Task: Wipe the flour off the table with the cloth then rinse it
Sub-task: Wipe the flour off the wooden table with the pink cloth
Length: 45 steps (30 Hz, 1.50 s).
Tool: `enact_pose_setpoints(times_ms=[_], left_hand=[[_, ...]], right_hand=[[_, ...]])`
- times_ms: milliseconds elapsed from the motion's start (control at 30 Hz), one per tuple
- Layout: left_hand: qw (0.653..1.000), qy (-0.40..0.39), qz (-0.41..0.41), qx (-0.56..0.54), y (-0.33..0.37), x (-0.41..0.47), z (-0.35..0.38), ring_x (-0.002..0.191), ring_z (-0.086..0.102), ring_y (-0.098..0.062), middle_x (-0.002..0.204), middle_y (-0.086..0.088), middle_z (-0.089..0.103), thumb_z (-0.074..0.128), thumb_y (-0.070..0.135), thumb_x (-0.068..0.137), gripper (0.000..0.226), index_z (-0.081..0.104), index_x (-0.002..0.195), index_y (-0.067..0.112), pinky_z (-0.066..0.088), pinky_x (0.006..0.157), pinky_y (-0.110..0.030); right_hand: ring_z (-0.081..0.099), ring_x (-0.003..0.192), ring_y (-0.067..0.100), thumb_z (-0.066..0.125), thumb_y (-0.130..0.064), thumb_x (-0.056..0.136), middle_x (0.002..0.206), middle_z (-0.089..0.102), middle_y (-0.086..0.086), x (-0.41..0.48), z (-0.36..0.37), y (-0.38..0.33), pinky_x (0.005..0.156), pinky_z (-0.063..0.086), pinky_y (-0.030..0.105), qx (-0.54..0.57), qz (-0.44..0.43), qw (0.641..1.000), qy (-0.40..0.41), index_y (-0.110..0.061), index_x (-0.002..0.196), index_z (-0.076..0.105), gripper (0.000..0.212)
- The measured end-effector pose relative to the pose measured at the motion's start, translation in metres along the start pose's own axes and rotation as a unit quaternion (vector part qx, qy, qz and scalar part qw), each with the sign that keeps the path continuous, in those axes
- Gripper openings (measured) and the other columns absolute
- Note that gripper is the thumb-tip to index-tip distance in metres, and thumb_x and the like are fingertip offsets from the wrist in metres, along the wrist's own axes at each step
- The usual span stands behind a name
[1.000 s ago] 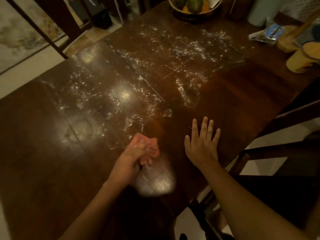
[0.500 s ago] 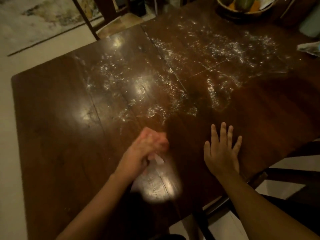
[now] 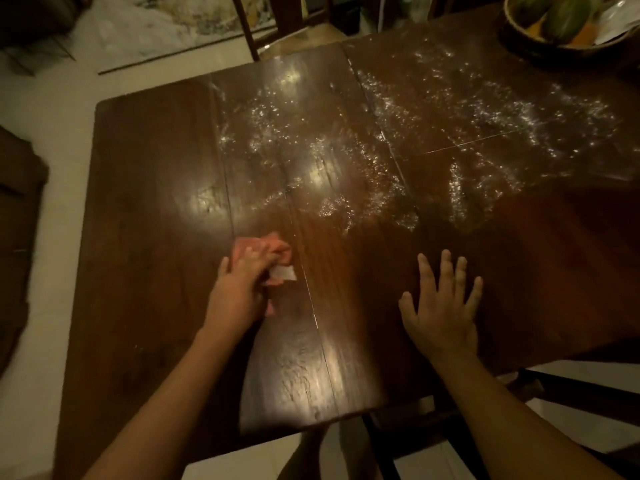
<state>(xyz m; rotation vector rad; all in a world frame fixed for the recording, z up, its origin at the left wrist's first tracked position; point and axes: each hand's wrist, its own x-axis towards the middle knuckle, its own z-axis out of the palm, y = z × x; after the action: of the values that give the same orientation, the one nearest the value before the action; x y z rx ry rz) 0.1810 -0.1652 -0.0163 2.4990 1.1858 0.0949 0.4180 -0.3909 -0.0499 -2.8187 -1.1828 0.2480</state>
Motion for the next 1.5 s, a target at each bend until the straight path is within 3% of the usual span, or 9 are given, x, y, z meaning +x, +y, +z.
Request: enact_pose_setpoints(times_ms=[133, 400, 633, 833, 967, 1133, 1300, 1433, 1500], left_hand=[[0.977, 0.086, -0.194, -0.030, -0.028, 0.023, -0.012, 0.140, 0.036, -0.033, 0.152, 0.004, 0.039, 0.058, 0.007, 0.087, 0.065, 0.044, 0.141, 0.040, 0.024, 0.115, -0.063], [0.998, 0.032, -0.038, -0.047, 0.015, -0.061, 0.016, 0.145, 0.014, -0.010, 0.154, 0.016, 0.025, 0.059, 0.012, 0.093, 0.059, 0.044, 0.144, 0.037, 0.008, 0.119, -0.035], [0.982, 0.067, -0.175, -0.024, -0.044, -0.148, -0.004, 0.142, 0.025, -0.012, 0.153, 0.014, 0.034, 0.066, -0.002, 0.080, 0.076, 0.049, 0.138, 0.043, 0.015, 0.120, -0.042], [0.898, 0.198, -0.389, -0.048, -0.119, -0.136, -0.034, 0.117, 0.055, -0.031, 0.135, -0.001, 0.052, 0.062, -0.002, 0.080, 0.062, 0.057, 0.129, 0.035, 0.050, 0.096, -0.049], [0.946, 0.211, -0.238, -0.059, -0.078, -0.114, -0.014, 0.125, 0.048, -0.018, 0.140, 0.005, 0.048, 0.053, -0.005, 0.086, 0.057, 0.058, 0.129, 0.033, 0.047, 0.100, -0.030], [0.995, -0.005, 0.043, -0.085, -0.047, -0.112, 0.000, 0.147, 0.019, -0.015, 0.153, 0.016, 0.026, 0.060, -0.003, 0.085, 0.073, 0.043, 0.143, 0.037, 0.010, 0.122, -0.040], [0.959, 0.145, -0.212, -0.118, -0.127, -0.125, -0.042, 0.127, 0.052, -0.015, 0.142, 0.021, 0.044, 0.067, -0.009, 0.076, 0.078, 0.053, 0.132, 0.044, 0.044, 0.108, -0.037], [0.862, 0.250, -0.411, -0.159, -0.164, -0.137, -0.056, 0.132, 0.048, -0.019, 0.150, 0.006, 0.044, 0.067, -0.011, 0.072, 0.078, 0.053, 0.139, 0.027, 0.040, 0.113, -0.038], [0.869, 0.250, -0.410, -0.118, -0.166, -0.126, -0.049, 0.129, 0.050, -0.018, 0.149, 0.010, 0.045, 0.060, -0.012, 0.076, 0.076, 0.053, 0.139, 0.031, 0.045, 0.108, -0.040]], right_hand=[[0.011, 0.152, 0.043, 0.030, -0.049, 0.088, 0.162, 0.021, 0.023, 0.001, -0.001, -0.001, 0.118, 0.008, 0.066, 0.029, -0.013, 0.999, 0.014, -0.015, 0.154, 0.030, 0.074], [0.021, 0.151, 0.036, 0.037, -0.040, 0.088, 0.160, 0.034, 0.013, -0.003, -0.001, -0.001, 0.121, 0.016, 0.060, 0.067, -0.199, 0.978, 0.011, -0.022, 0.149, 0.045, 0.063], [0.026, 0.149, 0.035, 0.040, -0.040, 0.090, 0.157, 0.039, 0.014, -0.004, -0.002, -0.005, 0.121, 0.021, 0.057, 0.021, -0.355, 0.934, -0.032, -0.026, 0.145, 0.047, 0.058], [-0.005, 0.153, 0.035, 0.030, -0.049, 0.094, 0.166, 0.009, 0.017, -0.023, 0.005, -0.079, 0.124, -0.001, 0.052, 0.044, -0.281, 0.956, -0.069, -0.032, 0.155, 0.029, 0.064], [-0.001, 0.154, 0.035, 0.029, -0.050, 0.094, 0.166, 0.009, 0.018, -0.026, 0.009, -0.093, 0.124, 0.001, 0.052, 0.028, -0.259, 0.964, -0.052, -0.035, 0.157, 0.023, 0.065], [0.008, 0.154, 0.034, 0.033, -0.048, 0.092, 0.164, 0.020, 0.017, -0.022, 0.008, -0.089, 0.123, 0.012, 0.056, 0.025, -0.264, 0.963, -0.044, -0.034, 0.154, 0.031, 0.064], [0.013, 0.154, 0.032, 0.035, -0.046, 0.089, 0.163, 0.026, 0.015, -0.022, 0.008, -0.090, 0.122, 0.017, 0.056, 0.047, -0.252, 0.966, -0.035, -0.035, 0.151, 0.038, 0.063], [0.015, 0.153, 0.035, 0.036, -0.045, 0.088, 0.162, 0.026, 0.018, -0.022, 0.010, -0.092, 0.121, 0.017, 0.058, 0.035, -0.254, 0.966, -0.024, -0.032, 0.151, 0.039, 0.065], [0.015, 0.153, 0.037, 0.036, -0.046, 0.087, 0.162, 0.024, 0.020, -0.022, 0.011, -0.092, 0.121, 0.015, 0.059, 0.021, -0.261, 0.965, -0.018, -0.030, 0.153, 0.037, 0.067]])
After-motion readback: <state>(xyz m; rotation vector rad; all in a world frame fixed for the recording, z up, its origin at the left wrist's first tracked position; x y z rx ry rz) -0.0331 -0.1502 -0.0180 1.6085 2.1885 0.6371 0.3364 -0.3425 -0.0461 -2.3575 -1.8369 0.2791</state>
